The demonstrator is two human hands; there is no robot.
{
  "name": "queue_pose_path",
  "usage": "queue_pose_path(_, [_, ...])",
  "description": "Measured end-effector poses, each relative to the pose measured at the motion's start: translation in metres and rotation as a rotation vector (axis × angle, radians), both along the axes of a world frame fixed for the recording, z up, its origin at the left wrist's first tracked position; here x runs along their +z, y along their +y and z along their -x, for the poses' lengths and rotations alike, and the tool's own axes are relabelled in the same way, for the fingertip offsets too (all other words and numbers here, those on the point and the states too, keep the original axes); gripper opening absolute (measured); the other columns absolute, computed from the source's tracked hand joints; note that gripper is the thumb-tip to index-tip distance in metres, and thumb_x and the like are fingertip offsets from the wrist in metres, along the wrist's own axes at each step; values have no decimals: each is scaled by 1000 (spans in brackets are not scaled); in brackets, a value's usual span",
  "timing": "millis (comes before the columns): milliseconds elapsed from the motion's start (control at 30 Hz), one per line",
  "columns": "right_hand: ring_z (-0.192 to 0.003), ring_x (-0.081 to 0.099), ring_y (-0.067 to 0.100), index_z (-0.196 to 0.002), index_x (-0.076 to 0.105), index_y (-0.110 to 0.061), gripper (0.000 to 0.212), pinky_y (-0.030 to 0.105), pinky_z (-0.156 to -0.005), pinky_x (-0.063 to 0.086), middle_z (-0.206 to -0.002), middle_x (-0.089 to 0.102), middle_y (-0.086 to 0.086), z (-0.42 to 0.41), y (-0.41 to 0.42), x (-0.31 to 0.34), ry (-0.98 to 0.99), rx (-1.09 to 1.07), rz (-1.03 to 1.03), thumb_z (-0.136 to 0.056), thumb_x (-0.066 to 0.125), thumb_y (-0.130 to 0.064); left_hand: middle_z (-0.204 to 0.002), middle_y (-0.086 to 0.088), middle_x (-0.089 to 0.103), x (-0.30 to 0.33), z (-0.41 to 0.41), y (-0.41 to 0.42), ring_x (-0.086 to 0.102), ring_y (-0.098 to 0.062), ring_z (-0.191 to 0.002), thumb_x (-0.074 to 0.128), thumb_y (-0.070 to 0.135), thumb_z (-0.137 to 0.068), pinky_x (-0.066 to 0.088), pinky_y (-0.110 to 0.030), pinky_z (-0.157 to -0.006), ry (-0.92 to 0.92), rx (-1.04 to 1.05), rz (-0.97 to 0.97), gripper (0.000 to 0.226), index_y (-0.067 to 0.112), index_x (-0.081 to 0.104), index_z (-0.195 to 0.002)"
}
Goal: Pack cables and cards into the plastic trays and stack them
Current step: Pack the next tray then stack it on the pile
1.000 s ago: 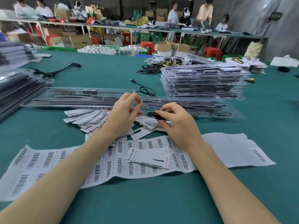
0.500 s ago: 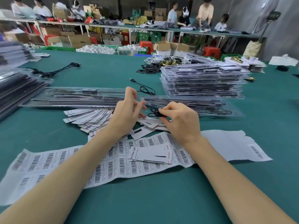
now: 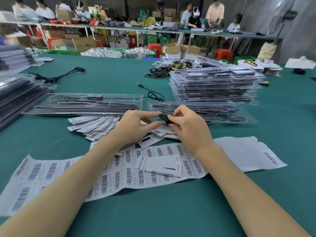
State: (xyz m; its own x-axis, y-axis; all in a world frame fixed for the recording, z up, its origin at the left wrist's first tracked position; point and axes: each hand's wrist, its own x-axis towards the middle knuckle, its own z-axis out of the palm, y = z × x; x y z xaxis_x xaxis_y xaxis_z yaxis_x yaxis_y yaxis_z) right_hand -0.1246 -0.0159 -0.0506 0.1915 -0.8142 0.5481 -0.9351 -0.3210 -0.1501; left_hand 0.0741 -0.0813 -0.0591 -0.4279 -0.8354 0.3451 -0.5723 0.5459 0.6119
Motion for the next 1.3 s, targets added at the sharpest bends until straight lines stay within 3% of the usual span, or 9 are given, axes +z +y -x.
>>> queue_pose_path(67, [-88,57,22,-114,74,-13,22,40,-63,53,-105,60,0,0,1,1,45,-32,11,-101,56,-18,-99,18,76,4,2,2,65,12,-77,69,58,-86,46,-7,-70,-104,9,81,40,42,70,-123])
queue_pose_path(167, [-81,60,22,-108,78,-19,22,33,-55,49,-98,66,-3,-1,3,1,32,-83,39,-101,57,-18,-102,15,77,6,7,3,71,-1,-80,70,56,-86,55,-28,-82,-135,42,154,37,43,70,-121])
queue_pose_path(300, [-84,67,24,-107,80,-21,25,37,-65,52,-99,73,-3,-5,-1,1,-15,-117,-7,-102,55,-21,-84,9,78,5,18,4,69,-10,-75,66,54,-90,53,-29,-70,-203,107,313,32,45,70,-121])
queue_pose_path(467, [-101,68,25,-116,75,-20,30,41,-81,54,-110,74,-2,-1,-4,-2,-4,-115,-103,-100,50,-15,-86,2,78,8,29,1,67,-23,-77,62,44,-97,44,-29,-65,-289,152,382,28,44,68,-124])
queue_pose_path(633, [-112,65,24,-130,68,-19,38,41,-92,53,-120,73,0,6,1,-2,-75,-43,-143,-95,53,-12,-74,-1,72,7,31,5,62,-26,-70,58,32,-100,52,-35,-63,-323,117,373,22,35,76,-110])
queue_pose_path(800, [-109,65,24,-130,67,-19,38,39,-90,53,-118,72,0,3,2,-2,-87,-63,-166,-94,55,-17,-100,-3,76,6,37,7,67,-27,-86,51,22,-102,54,-41,-77,-334,54,243,27,21,74,-116])
queue_pose_path(1000, [-107,58,29,-142,53,-27,47,37,-88,49,-115,63,9,2,3,-5,-148,-86,-306,-95,55,-27,-101,-3,72,10,46,6,63,-26,-89,48,2,-96,53,-38,-76,-451,82,270,48,29,63,-132])
queue_pose_path(1167, [-100,58,28,-147,46,-34,50,36,-85,48,-108,59,9,13,-3,-3,-112,-87,-394,-97,48,-28,-143,-5,55,1,49,7,50,-22,-132,40,13,-103,45,-41,-104,-455,-51,239,39,14,49,-141])
queue_pose_path(1300, [-104,63,19,-137,61,-30,44,36,-97,50,-115,73,-1,21,-3,2,-211,-7,-384,-93,57,-23,-152,1,48,-2,40,3,46,-16,-136,41,20,-105,42,-33,-104,-429,-129,238,42,18,44,-147])
